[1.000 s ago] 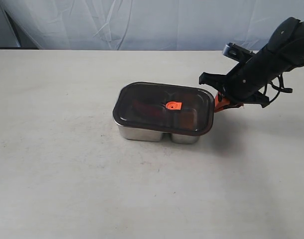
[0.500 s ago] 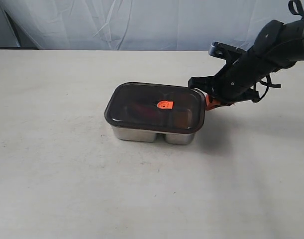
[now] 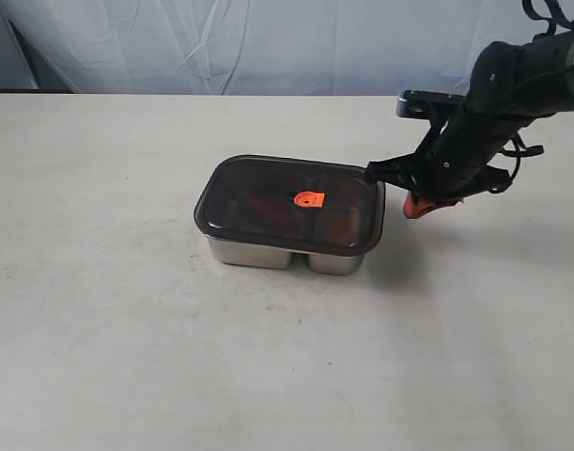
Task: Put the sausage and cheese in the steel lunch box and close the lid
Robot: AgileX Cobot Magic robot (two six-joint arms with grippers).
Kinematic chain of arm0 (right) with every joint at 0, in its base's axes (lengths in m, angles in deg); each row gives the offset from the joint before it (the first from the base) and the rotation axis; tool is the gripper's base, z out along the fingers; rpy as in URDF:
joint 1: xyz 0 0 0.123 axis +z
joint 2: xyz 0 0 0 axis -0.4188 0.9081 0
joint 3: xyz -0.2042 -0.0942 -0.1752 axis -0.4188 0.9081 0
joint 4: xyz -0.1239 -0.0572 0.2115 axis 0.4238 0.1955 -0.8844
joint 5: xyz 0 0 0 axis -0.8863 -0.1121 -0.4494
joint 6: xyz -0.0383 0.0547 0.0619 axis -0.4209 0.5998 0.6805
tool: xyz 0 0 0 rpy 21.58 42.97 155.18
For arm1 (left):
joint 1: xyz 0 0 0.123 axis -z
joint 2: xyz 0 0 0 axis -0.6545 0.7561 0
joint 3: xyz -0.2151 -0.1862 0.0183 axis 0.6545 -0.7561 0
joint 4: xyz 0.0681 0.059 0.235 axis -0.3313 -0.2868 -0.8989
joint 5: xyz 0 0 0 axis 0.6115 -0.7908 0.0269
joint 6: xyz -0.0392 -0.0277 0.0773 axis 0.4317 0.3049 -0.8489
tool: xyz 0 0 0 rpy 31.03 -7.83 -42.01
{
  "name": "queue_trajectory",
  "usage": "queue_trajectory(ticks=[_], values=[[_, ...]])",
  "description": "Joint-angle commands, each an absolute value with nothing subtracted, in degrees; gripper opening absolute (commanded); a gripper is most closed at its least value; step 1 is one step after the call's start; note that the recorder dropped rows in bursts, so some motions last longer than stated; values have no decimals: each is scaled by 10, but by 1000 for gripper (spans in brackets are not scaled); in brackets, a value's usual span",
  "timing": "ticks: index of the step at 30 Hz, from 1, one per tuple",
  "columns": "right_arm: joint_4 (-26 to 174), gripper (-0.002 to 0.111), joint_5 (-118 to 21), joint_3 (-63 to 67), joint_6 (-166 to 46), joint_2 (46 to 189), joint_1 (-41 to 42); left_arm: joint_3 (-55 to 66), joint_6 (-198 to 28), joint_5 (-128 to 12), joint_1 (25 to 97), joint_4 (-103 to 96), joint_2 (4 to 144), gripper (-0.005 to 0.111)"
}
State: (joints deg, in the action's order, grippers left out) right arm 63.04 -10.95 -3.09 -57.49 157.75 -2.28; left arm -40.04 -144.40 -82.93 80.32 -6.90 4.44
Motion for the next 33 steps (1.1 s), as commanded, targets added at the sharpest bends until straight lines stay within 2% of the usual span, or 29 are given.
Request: queue_trajectory(ticks=[1,5,10,14,18,22,26,33], values=[[693,0,-99,-35,-527,1538,-24,-400,-1385,-827,807,-110,41,32],[693,0,-104,-35,-537,1480,-22,-400,-1353,-768,807,-105,59,0],[678,0,-123,-35,-583,1442,-16,-383,-1351,-625,807,-44,196,0],[669,0,-127,-35,-599,1446,-16,-337,-1351,-578,807,-42,365,0],[578,0,-126,-35,-674,1451,-10,-275,-1351,-528,807,-42,541,0],[471,0,-116,-32,-773,1454,6,-209,-1351,-524,807,-43,696,0],[457,0,-110,-29,-790,1461,32,-166,-1351,-523,807,-45,811,0],[461,0,-90,-29,-804,1505,52,-143,-1351,-523,807,-45,922,0]])
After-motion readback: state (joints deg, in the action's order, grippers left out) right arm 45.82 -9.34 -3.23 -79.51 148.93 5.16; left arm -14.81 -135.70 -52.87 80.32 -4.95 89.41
